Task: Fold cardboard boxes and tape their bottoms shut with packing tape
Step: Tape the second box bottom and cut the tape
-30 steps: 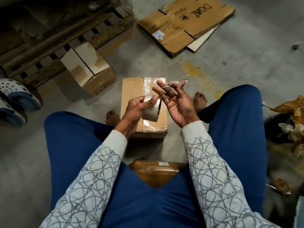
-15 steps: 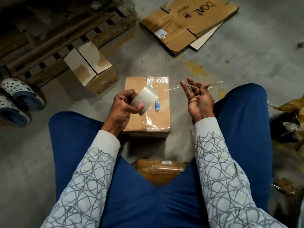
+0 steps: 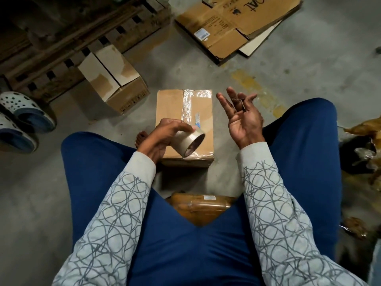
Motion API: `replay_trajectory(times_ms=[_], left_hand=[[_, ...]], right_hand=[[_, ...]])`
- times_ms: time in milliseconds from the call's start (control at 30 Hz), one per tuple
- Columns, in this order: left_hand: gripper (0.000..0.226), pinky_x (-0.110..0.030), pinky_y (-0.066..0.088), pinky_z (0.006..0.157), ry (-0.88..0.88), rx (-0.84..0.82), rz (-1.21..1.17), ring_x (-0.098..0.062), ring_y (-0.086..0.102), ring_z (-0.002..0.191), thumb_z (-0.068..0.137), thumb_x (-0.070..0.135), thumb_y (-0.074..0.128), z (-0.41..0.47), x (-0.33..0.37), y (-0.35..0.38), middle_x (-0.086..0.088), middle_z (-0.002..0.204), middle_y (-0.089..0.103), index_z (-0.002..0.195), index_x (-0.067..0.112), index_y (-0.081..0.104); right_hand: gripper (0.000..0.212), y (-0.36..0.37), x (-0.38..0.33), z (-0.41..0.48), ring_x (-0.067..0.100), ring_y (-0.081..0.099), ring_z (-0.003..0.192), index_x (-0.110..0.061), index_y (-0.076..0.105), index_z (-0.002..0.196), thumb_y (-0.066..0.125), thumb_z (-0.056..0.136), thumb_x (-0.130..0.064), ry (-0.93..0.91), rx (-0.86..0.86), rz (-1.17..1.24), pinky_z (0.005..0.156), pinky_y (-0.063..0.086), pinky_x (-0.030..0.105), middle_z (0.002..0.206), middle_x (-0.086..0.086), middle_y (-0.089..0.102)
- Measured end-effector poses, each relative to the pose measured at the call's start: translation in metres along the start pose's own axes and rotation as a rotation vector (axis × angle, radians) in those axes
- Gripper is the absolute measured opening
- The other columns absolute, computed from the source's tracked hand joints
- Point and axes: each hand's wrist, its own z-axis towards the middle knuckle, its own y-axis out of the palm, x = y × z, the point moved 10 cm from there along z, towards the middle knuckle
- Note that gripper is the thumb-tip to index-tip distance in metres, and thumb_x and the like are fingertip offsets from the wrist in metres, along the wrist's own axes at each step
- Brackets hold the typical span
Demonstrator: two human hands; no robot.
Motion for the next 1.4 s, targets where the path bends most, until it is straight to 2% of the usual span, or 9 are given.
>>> replay_trajectory(times_ms=[300,533,767,900,1033,1100,1167,1267,1400], left_hand=[[0.015,-0.031,0.031,0.06,0.293,0.081,-0.342,-0.026,0.042,0.072,0.054,0.015,0.068,-0.018,0.038,-0.025,-0.007,0.068,0.042,0.054,0.019,0.054],[0.016,-0.025,0.045,0.061,0.466,0.251,-1.065,-0.016,0.051,0.055,0.048,0.007,0.041,-0.033,0.038,-0.094,0.003,0.056,0.048,0.04,0.018,0.048],[0.041,-0.04,0.036,0.1,0.365,0.227,-1.254,-0.032,0.048,0.096,0.033,0.016,0.067,-0.01,0.007,-0.12,-0.002,0.088,0.046,0.064,0.021,0.04],[0.035,-0.047,0.039,0.107,0.252,0.291,-1.321,-0.035,0.056,0.108,0.065,0.039,0.057,-0.006,-0.009,-0.132,-0.012,0.116,0.056,0.094,0.018,0.058],[0.041,-0.05,0.037,0.108,0.233,0.448,-1.393,-0.035,0.058,0.097,0.095,0.043,0.036,-0.006,-0.023,-0.149,-0.015,0.101,0.065,0.099,0.013,0.065],[0.031,-0.047,0.041,0.099,0.233,0.498,-1.411,-0.03,0.054,0.082,0.086,0.04,0.046,-0.006,-0.027,-0.155,-0.014,0.078,0.063,0.084,0.014,0.063],[0.021,-0.041,0.042,0.093,0.214,0.54,-1.441,-0.024,0.044,0.067,0.067,0.035,0.053,-0.002,-0.036,-0.16,-0.007,0.053,0.052,0.06,0.016,0.058],[0.027,-0.032,0.043,0.082,0.143,0.606,-1.406,-0.017,0.036,0.052,0.072,0.029,0.051,-0.002,-0.045,-0.162,0.0,0.047,0.038,0.048,0.018,0.047],[0.016,-0.029,0.039,0.067,0.137,0.554,-1.378,-0.015,0.037,0.045,0.061,0.025,0.055,-0.003,-0.031,-0.149,0.003,0.044,0.036,0.051,0.018,0.046]], right_hand=[[0.031,-0.029,-0.012,0.007,0.042,0.074,0.079,-0.001,0.05,0.094,0.039,0.108,-0.027,-0.031,0.135,0.054,0.065,0.063,0.044,0.084,0.022,0.075],[0.031,-0.063,-0.035,0.021,0.036,0.074,0.065,-0.004,0.054,0.088,0.037,0.11,-0.018,-0.086,0.304,0.143,0.052,0.06,0.037,0.074,0.018,0.074],[0.028,-0.068,0.007,0.019,0.03,0.077,0.078,-0.007,0.055,0.096,0.051,0.104,-0.034,0.197,0.235,-0.185,0.061,0.063,0.035,0.098,0.013,0.074],[0.037,-0.082,0.023,0.012,0.014,0.073,0.064,-0.012,0.057,0.092,0.064,0.092,-0.049,0.346,0.256,-0.462,0.043,0.052,0.015,0.078,0.001,0.071],[0.028,-0.07,0.042,-0.001,0.004,0.056,0.041,-0.013,0.063,0.072,0.065,0.089,-0.035,0.56,0.124,-0.467,0.031,0.038,0.01,0.052,-0.005,0.056],[0.007,-0.053,0.05,-0.006,0.014,0.068,0.054,-0.006,0.073,0.077,0.069,0.084,-0.008,0.568,0.041,-0.186,0.04,0.05,0.014,0.068,0.004,0.069],[0.025,-0.038,0.05,-0.011,0.031,0.073,0.098,0.004,0.07,0.109,0.065,0.086,0.011,0.491,-0.024,0.141,0.076,0.061,0.02,0.107,0.02,0.073],[0.047,-0.02,0.041,-0.012,0.034,0.027,0.151,-0.006,0.027,0.155,0.02,0.109,-0.014,0.36,-0.11,0.348,0.121,0.016,0.015,0.156,0.02,0.039],[0.088,-0.005,0.032,-0.011,0.048,0.027,0.147,-0.01,0.026,0.157,0.067,0.082,0.01,0.2,-0.196,0.284,0.121,0.024,0.058,0.161,0.015,0.031]])
